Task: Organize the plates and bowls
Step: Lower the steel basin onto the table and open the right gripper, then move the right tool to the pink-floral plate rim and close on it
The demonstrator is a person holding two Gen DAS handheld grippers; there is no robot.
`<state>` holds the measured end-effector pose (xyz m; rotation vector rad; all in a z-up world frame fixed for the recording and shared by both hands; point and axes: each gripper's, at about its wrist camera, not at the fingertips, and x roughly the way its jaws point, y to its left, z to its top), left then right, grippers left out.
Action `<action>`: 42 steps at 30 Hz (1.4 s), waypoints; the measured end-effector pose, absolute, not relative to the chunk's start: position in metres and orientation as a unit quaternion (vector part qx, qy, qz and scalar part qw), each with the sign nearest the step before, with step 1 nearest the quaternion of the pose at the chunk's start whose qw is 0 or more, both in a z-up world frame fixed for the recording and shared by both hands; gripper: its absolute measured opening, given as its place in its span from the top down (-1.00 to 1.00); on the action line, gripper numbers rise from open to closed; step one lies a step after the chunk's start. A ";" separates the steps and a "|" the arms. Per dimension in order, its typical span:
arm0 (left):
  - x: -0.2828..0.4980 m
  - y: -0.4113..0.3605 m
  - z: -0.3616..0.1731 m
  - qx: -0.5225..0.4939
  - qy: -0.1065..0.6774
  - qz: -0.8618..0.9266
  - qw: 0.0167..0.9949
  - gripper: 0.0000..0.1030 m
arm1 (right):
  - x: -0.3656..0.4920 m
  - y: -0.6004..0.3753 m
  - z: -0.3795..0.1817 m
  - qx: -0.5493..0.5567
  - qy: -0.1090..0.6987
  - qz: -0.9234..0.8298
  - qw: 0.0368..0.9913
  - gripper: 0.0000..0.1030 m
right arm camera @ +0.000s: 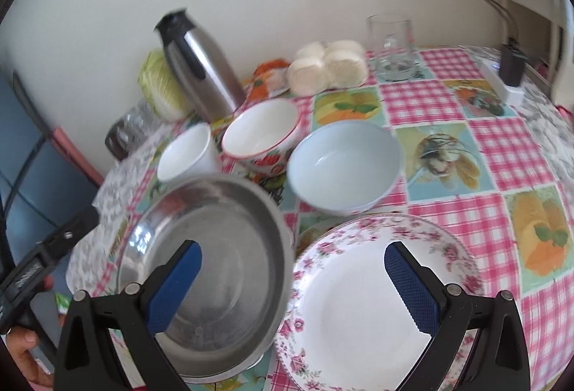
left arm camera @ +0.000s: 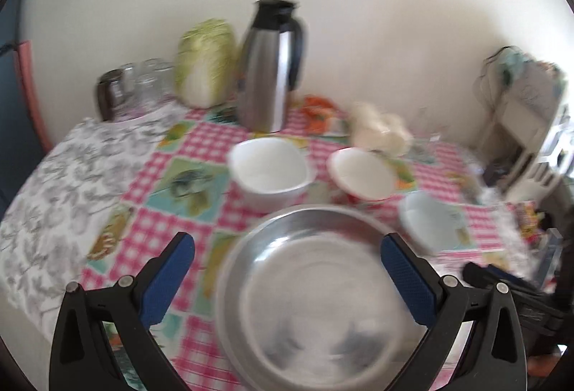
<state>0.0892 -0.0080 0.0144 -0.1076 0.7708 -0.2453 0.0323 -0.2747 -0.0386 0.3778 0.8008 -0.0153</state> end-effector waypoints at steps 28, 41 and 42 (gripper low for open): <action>0.037 -0.199 -0.006 0.001 0.474 -0.259 0.842 -1.00 | -0.058 -0.412 -0.067 0.307 0.343 -0.088 0.884 -1.00; 0.030 -0.229 -0.054 -0.006 0.541 -0.236 0.807 -0.91 | -0.051 -0.420 -0.118 0.358 0.385 -0.038 0.850 -0.47; 0.030 -0.228 -0.056 -0.014 0.543 -0.235 0.806 -0.90 | -0.050 -0.419 -0.121 0.359 0.389 -0.034 0.848 -0.42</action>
